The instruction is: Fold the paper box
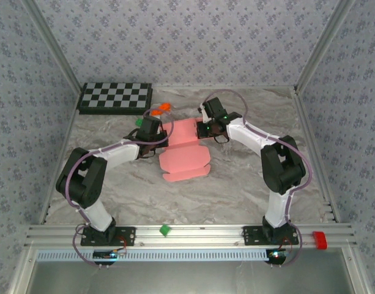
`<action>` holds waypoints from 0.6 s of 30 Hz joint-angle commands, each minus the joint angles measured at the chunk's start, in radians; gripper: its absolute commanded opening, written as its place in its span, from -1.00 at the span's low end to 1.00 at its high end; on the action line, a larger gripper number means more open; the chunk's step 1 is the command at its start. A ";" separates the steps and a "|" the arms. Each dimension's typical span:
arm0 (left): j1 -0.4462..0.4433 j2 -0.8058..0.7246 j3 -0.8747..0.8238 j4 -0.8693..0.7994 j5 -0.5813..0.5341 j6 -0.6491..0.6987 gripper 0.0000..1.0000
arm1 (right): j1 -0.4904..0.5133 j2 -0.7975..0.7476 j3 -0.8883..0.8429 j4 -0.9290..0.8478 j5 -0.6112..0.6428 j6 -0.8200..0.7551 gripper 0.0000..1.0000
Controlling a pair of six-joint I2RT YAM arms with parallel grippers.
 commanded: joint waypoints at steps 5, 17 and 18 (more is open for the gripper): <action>-0.010 -0.017 0.025 0.039 0.013 -0.013 -0.89 | 0.015 0.014 -0.004 0.039 -0.082 0.032 -0.92; -0.010 -0.015 0.023 0.045 0.015 -0.019 -0.89 | 0.039 0.011 0.007 0.066 -0.087 0.048 -0.91; -0.010 -0.016 0.023 0.044 0.013 -0.018 -0.89 | 0.039 -0.001 0.005 0.061 -0.072 0.043 -0.91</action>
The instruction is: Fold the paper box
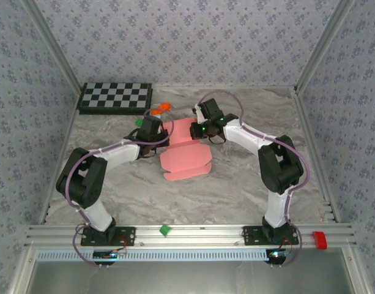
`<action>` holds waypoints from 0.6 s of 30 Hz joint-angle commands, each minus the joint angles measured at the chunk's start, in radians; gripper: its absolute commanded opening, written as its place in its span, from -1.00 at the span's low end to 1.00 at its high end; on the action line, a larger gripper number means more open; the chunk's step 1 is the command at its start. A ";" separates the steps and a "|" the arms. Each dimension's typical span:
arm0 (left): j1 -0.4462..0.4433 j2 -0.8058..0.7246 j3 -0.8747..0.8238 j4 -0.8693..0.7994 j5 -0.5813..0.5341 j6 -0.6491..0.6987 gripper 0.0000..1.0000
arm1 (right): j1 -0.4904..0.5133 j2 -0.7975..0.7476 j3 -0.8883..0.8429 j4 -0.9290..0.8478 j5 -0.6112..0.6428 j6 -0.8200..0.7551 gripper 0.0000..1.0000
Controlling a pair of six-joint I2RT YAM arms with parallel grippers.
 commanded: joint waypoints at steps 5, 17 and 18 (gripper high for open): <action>-0.005 -0.022 0.017 0.024 0.004 0.009 -0.89 | 0.011 -0.076 -0.003 -0.038 0.097 -0.037 -0.82; -0.006 -0.030 0.014 0.036 -0.027 0.080 -0.90 | 0.006 -0.226 -0.035 -0.075 0.154 -0.125 -0.31; -0.005 -0.031 0.016 0.037 -0.028 0.088 -0.90 | 0.002 -0.239 -0.040 -0.080 0.154 -0.126 -0.31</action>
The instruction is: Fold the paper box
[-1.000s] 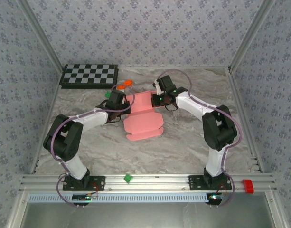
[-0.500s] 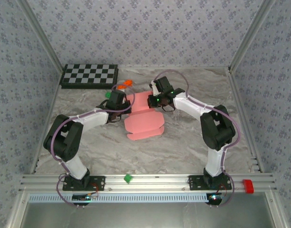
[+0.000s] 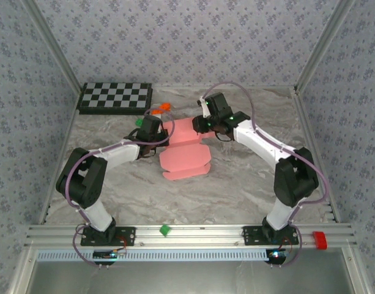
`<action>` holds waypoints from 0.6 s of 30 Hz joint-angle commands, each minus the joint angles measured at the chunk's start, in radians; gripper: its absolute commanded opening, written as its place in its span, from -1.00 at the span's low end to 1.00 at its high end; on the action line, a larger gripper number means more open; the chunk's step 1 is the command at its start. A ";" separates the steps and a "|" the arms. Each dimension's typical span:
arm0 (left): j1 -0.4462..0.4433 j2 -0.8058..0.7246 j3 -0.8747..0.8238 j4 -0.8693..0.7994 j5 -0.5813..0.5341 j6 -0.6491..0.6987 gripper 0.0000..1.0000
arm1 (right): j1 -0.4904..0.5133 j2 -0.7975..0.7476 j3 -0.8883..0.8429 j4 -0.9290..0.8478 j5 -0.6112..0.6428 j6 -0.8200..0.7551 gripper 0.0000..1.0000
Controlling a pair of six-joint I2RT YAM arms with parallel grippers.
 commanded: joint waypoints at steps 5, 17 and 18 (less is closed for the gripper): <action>-0.006 -0.041 0.015 0.049 -0.013 0.091 -0.90 | -0.074 -0.111 -0.075 -0.020 0.014 -0.044 -0.30; -0.005 -0.061 0.000 0.091 0.043 0.114 -0.91 | -0.306 -0.104 -0.189 0.068 -0.140 -0.106 -0.32; -0.004 -0.060 0.000 0.095 0.046 0.115 -0.91 | -0.321 -0.098 -0.232 0.114 -0.168 -0.112 -0.32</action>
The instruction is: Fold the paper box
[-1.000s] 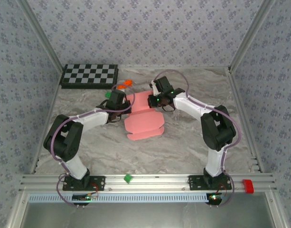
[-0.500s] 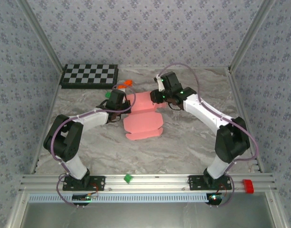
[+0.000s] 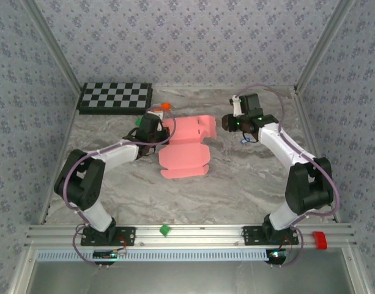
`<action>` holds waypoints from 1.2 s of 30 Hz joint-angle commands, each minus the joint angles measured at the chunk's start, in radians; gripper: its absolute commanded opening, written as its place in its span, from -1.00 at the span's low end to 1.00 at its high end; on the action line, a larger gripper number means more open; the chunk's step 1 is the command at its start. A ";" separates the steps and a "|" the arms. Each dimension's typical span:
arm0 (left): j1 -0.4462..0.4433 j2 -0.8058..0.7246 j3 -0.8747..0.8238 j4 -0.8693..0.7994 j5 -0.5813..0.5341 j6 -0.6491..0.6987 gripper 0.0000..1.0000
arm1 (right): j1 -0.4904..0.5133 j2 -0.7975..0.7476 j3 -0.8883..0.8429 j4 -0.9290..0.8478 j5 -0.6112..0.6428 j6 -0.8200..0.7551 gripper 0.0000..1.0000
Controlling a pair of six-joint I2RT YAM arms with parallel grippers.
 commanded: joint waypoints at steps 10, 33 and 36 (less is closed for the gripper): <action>-0.005 -0.037 0.006 0.057 0.057 0.008 -0.91 | -0.045 0.109 -0.067 0.193 -0.253 -0.088 -0.27; -0.006 -0.018 0.010 0.056 0.057 -0.007 -0.92 | 0.042 0.129 -0.047 0.178 -0.421 -0.189 -0.29; -0.006 -0.016 0.010 0.054 0.057 -0.009 -0.92 | 0.047 0.127 -0.043 0.176 -0.430 -0.193 -0.32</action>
